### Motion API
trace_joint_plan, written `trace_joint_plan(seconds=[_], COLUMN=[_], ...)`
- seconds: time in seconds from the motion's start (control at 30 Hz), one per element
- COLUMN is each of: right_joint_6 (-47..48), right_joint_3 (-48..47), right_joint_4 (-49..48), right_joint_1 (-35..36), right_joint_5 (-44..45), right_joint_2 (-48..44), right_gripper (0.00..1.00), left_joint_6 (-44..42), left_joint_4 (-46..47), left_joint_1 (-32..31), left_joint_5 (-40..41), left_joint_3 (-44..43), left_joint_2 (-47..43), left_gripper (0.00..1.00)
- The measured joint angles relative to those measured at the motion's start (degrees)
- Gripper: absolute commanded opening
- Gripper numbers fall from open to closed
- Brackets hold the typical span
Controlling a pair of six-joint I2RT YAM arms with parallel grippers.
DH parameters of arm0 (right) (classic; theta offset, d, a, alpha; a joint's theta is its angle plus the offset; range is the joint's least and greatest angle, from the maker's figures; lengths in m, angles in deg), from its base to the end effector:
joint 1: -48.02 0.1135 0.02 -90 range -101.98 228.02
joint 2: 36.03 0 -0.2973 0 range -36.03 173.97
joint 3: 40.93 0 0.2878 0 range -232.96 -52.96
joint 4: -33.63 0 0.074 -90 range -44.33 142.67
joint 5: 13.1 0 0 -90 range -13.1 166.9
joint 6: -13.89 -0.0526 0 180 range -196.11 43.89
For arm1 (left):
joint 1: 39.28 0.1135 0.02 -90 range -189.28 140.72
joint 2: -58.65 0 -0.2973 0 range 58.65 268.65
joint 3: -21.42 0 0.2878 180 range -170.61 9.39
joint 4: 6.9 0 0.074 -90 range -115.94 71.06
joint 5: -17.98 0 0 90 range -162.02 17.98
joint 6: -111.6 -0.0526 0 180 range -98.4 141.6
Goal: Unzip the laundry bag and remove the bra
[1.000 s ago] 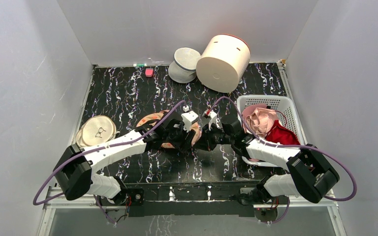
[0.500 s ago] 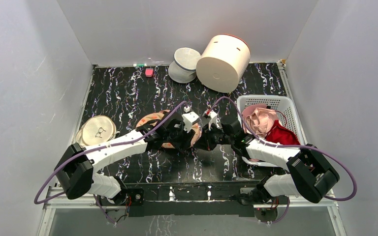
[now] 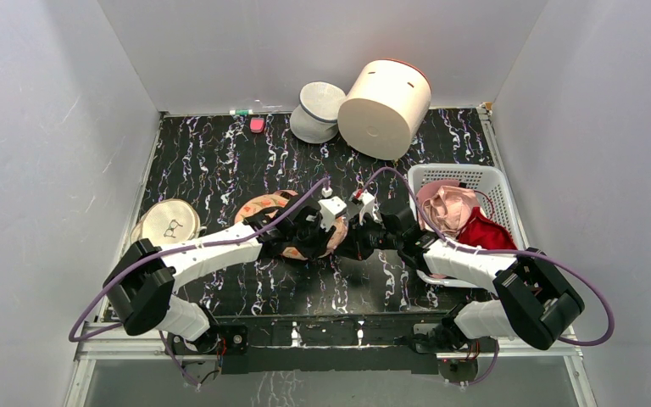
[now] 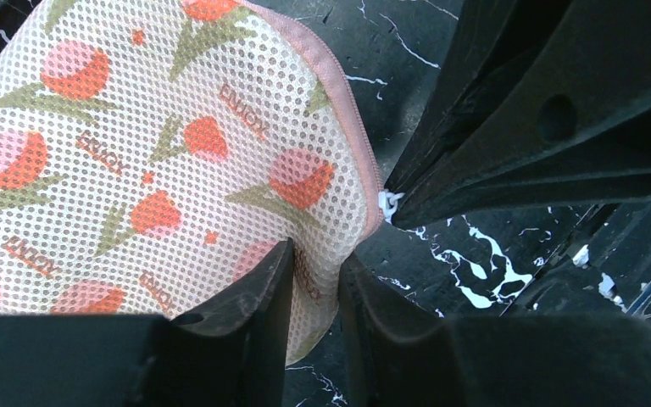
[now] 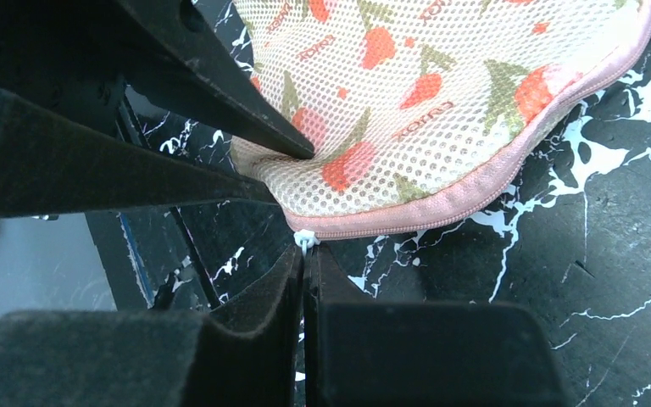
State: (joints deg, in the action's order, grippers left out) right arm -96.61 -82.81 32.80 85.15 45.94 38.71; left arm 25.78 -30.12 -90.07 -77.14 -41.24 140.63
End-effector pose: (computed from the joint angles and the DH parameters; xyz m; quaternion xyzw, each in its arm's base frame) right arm 0.2105 0.1933 0.1810 -0.2499 0.8154 0.4297 0.2966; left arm 0.2133 -0.2689 0.2272 0.3783 0.8328 -0.2218 0.3378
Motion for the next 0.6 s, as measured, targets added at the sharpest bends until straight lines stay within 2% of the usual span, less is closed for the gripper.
trace_joint_plan(seconds=[0.13, 0.3, 0.6], right_joint_6=[0.0, -0.4, 0.1], right_joint_3=[0.0, 0.8, 0.6], right_joint_4=[0.7, 1.0, 4.6], right_joint_1=[0.0, -0.7, -4.7], right_joint_5=[1.4, 3.3, 5.4], right_joint_2=[-0.1, -1.4, -1.5], right_gripper=[0.00, 0.00, 0.00], left_joint_6=[-1.5, -3.3, -5.5], left_joint_4=[-0.3, -1.7, -3.2], left_joint_1=[0.0, 0.0, 0.0], left_joint_5=[1.1, 1.7, 1.2], left_joint_3=[0.0, 0.0, 0.0], left_joint_2=[0.0, -0.1, -0.9], left_gripper=[0.12, 0.05, 0.04])
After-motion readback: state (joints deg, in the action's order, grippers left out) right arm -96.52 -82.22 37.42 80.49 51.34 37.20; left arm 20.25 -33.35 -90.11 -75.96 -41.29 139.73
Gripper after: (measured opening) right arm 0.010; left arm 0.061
